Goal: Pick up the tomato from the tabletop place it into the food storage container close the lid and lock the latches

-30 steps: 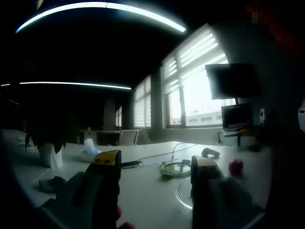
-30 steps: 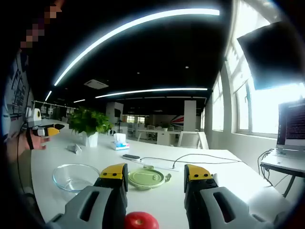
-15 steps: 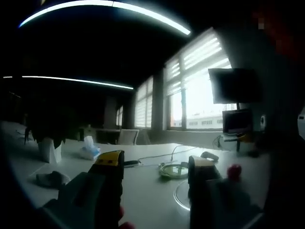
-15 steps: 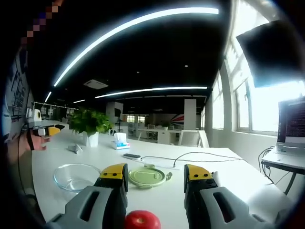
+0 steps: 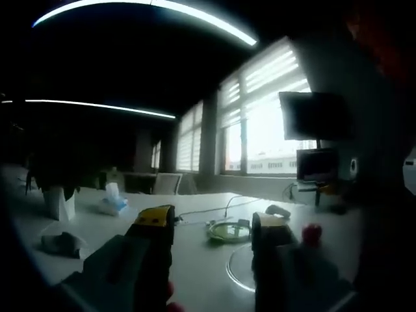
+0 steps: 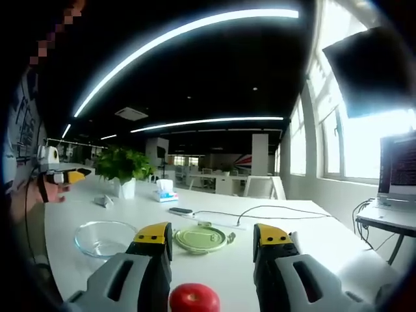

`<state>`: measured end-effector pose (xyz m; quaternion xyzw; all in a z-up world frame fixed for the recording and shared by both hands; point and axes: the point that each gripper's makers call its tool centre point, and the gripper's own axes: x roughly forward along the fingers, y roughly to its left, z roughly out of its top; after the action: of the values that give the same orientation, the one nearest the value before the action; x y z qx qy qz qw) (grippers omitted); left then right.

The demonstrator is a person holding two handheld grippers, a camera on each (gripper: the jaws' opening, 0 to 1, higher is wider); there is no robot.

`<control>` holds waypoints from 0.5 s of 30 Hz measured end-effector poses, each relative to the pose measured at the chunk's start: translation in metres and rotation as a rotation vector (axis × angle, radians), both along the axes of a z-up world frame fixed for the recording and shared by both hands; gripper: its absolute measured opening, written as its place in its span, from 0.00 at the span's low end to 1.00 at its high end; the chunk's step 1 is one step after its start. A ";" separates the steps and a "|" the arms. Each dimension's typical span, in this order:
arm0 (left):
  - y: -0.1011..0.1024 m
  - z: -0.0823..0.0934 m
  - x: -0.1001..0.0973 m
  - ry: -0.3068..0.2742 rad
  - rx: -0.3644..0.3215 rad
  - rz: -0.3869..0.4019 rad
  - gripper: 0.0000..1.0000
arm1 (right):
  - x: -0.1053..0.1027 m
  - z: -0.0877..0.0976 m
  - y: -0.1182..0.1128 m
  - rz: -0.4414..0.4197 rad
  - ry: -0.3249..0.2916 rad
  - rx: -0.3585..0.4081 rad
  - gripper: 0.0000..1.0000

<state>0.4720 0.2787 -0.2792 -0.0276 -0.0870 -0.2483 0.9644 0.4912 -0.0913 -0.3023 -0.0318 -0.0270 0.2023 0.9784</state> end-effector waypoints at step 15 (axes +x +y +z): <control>-0.151 -0.004 0.007 0.016 0.298 -0.463 0.49 | -0.015 -0.012 0.009 0.107 0.041 -0.070 0.47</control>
<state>0.4793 0.1282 -0.2832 0.0935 -0.0335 -0.4720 0.8760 0.4766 -0.0826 -0.3140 -0.0604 -0.0016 0.2560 0.9648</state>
